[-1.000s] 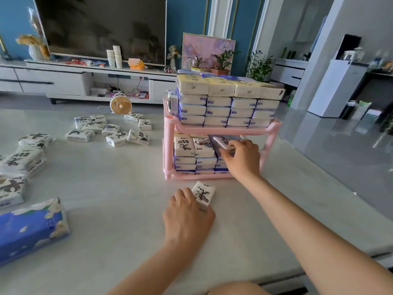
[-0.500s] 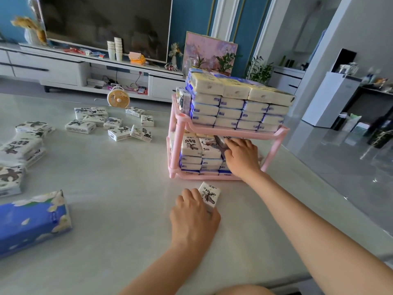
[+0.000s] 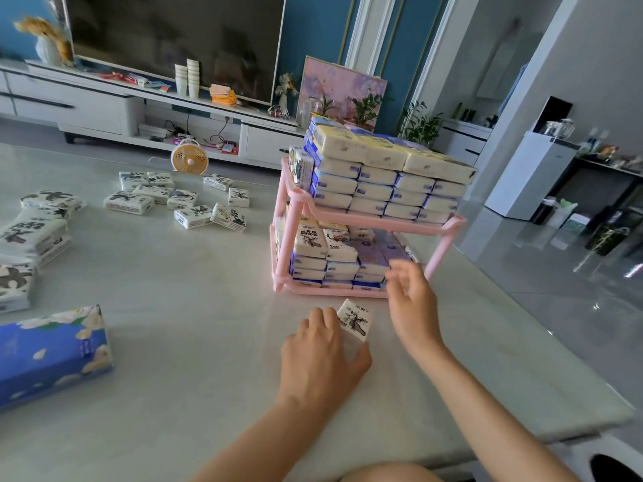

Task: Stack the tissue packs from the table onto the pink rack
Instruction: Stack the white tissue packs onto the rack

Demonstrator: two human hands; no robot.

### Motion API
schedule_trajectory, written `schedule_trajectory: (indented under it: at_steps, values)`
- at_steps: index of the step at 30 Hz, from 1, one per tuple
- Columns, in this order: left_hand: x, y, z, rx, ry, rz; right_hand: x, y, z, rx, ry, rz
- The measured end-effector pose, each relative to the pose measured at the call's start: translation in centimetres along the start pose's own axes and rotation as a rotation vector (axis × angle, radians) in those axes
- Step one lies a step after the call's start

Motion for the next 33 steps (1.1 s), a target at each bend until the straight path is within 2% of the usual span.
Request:
schedule_trajectory:
  at_steps: [2, 5, 7, 9, 12, 14, 16, 18, 20, 25, 28, 31, 33]
  values:
    - [-0.4, 0.2, 0.0, 0.013, -0.005, 0.045, -0.5, 1.4, 3.8, 0.122, -0.058, -0.093]
    - [-0.7, 0.4, -0.1, 0.011, -0.047, 0.098, 0.5, 2.2, 7.7, 0.340, -0.284, -0.239]
    - [-0.8, 0.6, -0.2, -0.029, -0.104, 0.126, 1.2, 1.6, 8.8, 0.385, -0.361, -0.315]
    - [0.1, 0.7, 0.2, -0.135, -0.205, 0.199, 1.3, 1.0, 8.7, 0.387, -0.334, -0.380]
    - [0.2, 1.4, 0.8, -0.176, -0.188, 0.294, 1.3, 1.2, 8.0, 0.452, -0.256, -0.499]
    - [0.4, 1.8, 0.4, -0.138, -0.179, 0.321, 1.2, 1.6, 7.5, 0.492, -0.221, -0.549]
    - [1.1, 2.1, 0.0, -0.052, -0.211, 0.231, 0.8, 2.0, 6.6, 0.517, -0.169, -0.603]
    - [1.2, 2.6, -0.2, 0.073, -0.124, 0.107, -0.2, 2.6, 4.6, 0.518, -0.054, -0.650]
    - [1.9, 3.0, 0.2, 0.144, -0.061, 0.084, -1.5, 2.9, 1.8, 0.488, 0.066, -0.642]
    - [2.0, 2.7, 0.2, 0.168, 0.042, 0.060, -1.8, 2.7, -3.9, 0.449, 0.159, -0.428]
    - [2.4, 3.0, 0.6, 0.205, 0.035, 0.083, -1.8, 2.6, -5.2, 0.370, 0.215, -0.136]
    - [2.5, 3.1, 0.8, 0.226, 0.032, 0.090, -2.2, 1.8, -4.3, 0.205, 0.261, 0.245]
    - [2.5, 3.0, 0.7, 0.219, 0.024, 0.089, -2.5, 0.5, -3.0, -0.041, 0.320, 0.440]
Point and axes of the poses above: each hand's wrist, its own z-axis away from the middle knuckle, its own x-axis out of the palm, y = z × x, the point moved 8 cm from there along -z, towards the middle knuckle, and after that the axes turned 5 degrees about z, right-handed, at the moved point
